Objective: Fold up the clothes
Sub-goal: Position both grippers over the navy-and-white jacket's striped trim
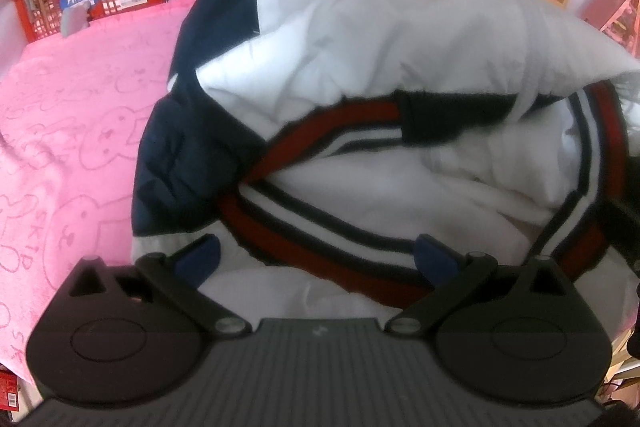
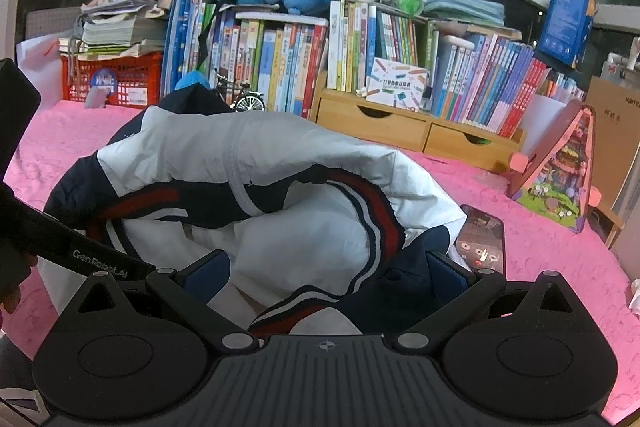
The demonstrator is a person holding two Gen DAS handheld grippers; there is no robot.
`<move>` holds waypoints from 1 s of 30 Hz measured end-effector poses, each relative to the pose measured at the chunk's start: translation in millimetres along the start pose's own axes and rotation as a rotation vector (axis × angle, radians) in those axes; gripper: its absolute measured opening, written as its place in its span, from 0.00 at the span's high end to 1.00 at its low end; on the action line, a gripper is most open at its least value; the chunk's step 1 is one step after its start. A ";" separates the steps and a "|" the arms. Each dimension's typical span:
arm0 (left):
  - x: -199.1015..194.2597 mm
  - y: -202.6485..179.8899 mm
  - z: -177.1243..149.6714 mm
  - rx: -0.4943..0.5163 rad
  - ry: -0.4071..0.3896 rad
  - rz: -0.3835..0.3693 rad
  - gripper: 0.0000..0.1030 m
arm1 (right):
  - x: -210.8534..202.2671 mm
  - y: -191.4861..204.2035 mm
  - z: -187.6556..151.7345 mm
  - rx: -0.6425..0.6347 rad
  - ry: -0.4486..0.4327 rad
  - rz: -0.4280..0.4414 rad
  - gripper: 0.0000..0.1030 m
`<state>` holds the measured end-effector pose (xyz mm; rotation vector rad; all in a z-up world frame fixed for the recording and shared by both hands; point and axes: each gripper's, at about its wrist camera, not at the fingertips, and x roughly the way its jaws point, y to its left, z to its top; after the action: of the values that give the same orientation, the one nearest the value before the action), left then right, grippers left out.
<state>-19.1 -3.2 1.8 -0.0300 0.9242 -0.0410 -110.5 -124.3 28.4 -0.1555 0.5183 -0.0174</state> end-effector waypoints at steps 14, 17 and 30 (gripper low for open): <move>-1.8 -2.4 1.4 0.003 0.008 0.002 0.00 | 0.1 -2.4 -0.7 0.005 0.019 0.011 0.00; -0.6 -2.7 2.3 0.004 0.011 0.004 0.00 | 0.4 -2.6 -1.2 0.004 0.023 0.013 0.00; 5.2 -2.2 5.5 0.002 0.021 0.010 0.00 | 2.2 -3.8 -1.4 -0.008 0.023 0.002 0.00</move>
<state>-11.6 -5.6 1.1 -0.0232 0.9455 -0.0330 -109.1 -128.4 26.7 -0.1628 0.5419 -0.0147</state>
